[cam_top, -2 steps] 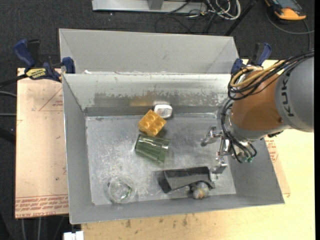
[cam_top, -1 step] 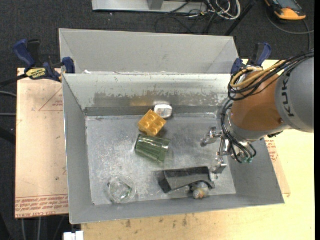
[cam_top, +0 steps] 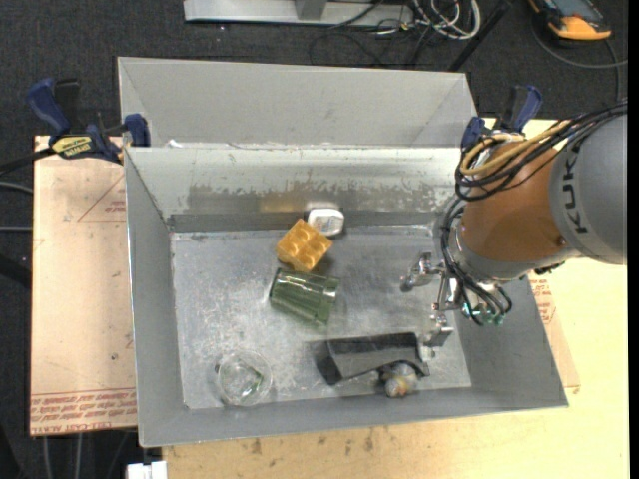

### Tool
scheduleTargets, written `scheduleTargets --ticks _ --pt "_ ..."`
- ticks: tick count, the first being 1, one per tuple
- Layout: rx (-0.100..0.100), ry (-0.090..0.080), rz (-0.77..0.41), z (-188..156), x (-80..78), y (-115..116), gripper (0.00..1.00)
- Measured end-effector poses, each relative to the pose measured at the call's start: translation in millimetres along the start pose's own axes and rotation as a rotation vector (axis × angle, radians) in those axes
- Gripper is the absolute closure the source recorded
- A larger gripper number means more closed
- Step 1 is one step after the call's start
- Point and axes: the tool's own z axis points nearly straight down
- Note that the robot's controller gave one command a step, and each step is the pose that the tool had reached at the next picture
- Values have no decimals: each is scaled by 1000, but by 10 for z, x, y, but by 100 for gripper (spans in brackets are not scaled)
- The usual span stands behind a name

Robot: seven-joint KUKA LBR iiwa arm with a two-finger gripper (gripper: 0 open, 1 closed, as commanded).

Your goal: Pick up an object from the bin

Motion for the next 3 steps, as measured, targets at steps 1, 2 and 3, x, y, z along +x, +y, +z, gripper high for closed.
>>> scheduleTargets --ticks 1,2,3 --pt "0 1 0 0 2 1 100" --pt "0 0 0 0 0 1 0" --pt "0 1 0 1 2 2 100"
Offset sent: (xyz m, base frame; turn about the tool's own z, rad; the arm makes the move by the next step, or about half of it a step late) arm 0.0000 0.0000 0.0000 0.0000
